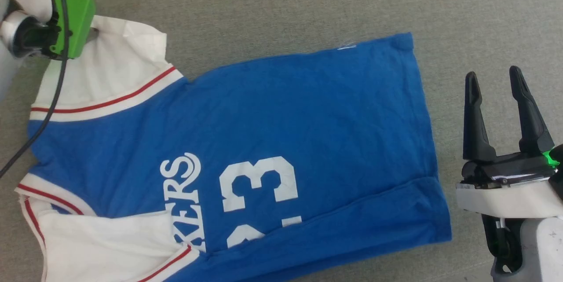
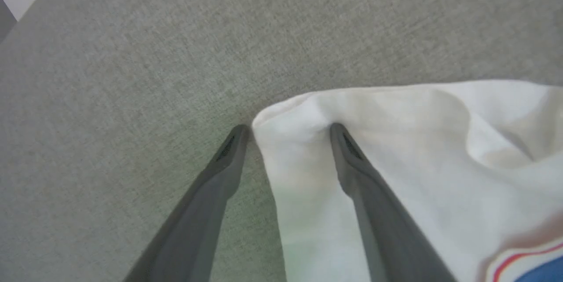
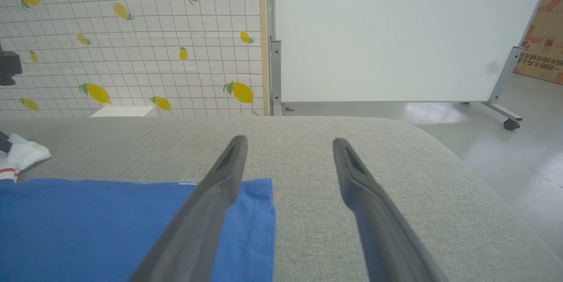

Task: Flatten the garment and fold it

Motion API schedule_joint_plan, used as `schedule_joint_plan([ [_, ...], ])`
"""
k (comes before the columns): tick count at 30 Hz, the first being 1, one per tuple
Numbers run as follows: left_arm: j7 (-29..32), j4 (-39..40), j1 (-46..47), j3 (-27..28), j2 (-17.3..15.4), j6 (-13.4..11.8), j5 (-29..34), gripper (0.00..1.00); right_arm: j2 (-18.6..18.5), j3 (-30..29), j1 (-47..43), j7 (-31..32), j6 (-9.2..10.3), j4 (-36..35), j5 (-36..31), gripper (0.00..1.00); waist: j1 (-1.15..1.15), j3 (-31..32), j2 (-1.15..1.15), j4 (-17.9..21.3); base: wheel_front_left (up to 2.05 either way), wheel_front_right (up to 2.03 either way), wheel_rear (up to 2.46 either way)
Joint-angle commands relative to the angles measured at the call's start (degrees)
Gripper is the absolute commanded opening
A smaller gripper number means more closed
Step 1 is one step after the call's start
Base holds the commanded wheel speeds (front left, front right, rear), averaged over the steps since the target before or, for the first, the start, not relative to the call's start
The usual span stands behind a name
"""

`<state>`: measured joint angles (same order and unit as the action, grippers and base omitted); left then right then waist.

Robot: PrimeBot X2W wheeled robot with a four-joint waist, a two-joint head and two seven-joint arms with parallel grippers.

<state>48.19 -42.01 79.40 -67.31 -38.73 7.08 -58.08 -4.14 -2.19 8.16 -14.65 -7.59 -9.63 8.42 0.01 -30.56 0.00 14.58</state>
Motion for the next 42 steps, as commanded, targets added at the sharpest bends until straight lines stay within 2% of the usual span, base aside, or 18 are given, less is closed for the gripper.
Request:
schedule_joint_plan([
  [1, 0.42, -0.06, -2.16, -1.36, 0.30, 0.35, -0.17, 0.00, 0.35, -0.01, 0.49, -0.34, 0.10, 0.01, -0.57, 1.00, -0.01, 0.02, 0.00, 0.15, 0.00, 0.00, 0.00],
  [8, -2.47, 3.40, -3.99, -2.54, -0.67, 0.39, -1.77, 0.00, -1.57, -0.97, 1.35, -0.34, 0.10, 0.51, -1.33, 1.00, -0.01, 4.41, 0.00, -1.93, 0.00, 0.00, 0.00],
  [13, -6.25, 7.80, -6.13, -3.68, -1.85, 0.40, -2.63, 0.00, -6.57, -2.17, 4.74, 0.14, 0.10, 1.79, -1.23, 1.00, -0.01, 9.04, 0.00, -4.12, 0.00, 0.00, 0.00],
  [16, -8.19, 11.09, -7.20, -4.30, -2.56, 0.40, -2.76, 0.00, -10.34, -1.00, 7.33, 3.77, 0.10, 2.56, -0.46, 1.00, -0.01, 10.81, 0.00, -5.43, 0.00, 0.00, 0.00],
  [20, -10.35, 14.82, -8.57, -4.92, -3.27, 0.40, -2.80, 0.00, -18.83, 5.71, 12.13, 16.28, 0.10, 5.91, 4.91, 1.00, -0.01, 12.49, 0.00, -7.37, 0.00, 0.00, 0.00],
  [21, -11.09, 15.83, -8.87, -5.08, -3.42, 0.40, -2.63, 0.00, -21.40, 8.33, 14.16, 21.34, 0.10, 6.79, 7.71, 1.00, -0.01, 12.81, 0.00, -7.89, 0.00, 0.00, 0.00],
  [26, -13.15, 18.85, -9.70, -5.49, -3.45, 0.40, -2.19, 0.00, -29.63, 19.46, 22.81, 40.65, 0.10, 10.32, 18.29, 1.00, -0.01, 13.48, 0.00, -9.58, 0.00, 0.00, 0.00],
  [30, -13.74, 20.17, -9.39, -5.69, -2.86, 0.40, -1.76, 0.00, -34.26, 28.85, 29.62, 54.35, 0.10, 13.90, 27.21, 1.00, -0.01, 13.09, 0.00, -10.98, 0.00, 0.00, 0.00],
  [32, -13.91, 20.56, -8.92, -5.76, -2.49, 0.40, -1.49, 0.00, -35.80, 32.45, 33.30, 60.30, 0.10, 16.09, 30.73, 1.00, -0.01, 12.59, 0.00, -11.65, 0.00, 0.00, 0.00],
  [36, -14.33, 21.09, -7.64, -5.86, -1.80, 0.40, -0.85, 0.00, -36.19, 36.70, 39.58, 68.54, 0.10, 21.69, 34.87, 1.00, -0.01, 11.14, 0.00, -12.86, 0.00, 0.00, 0.00],
  [39, -14.73, 21.26, -6.71, -5.91, -1.17, 0.40, -0.41, 0.00, -35.37, 38.32, 42.54, 72.33, 0.10, 26.60, 35.34, 1.00, -0.01, 9.84, 0.00, -13.82, 0.00, 0.00, 0.00],
  [42, -15.21, 21.19, -5.85, -5.95, -0.40, 0.40, 0.00, 0.00, -33.75, 38.17, 44.39, 73.30, 0.10, 32.08, 34.79, 1.00, -0.01, 8.42, 0.00, -14.80, 0.00, 0.00, 0.00],
])
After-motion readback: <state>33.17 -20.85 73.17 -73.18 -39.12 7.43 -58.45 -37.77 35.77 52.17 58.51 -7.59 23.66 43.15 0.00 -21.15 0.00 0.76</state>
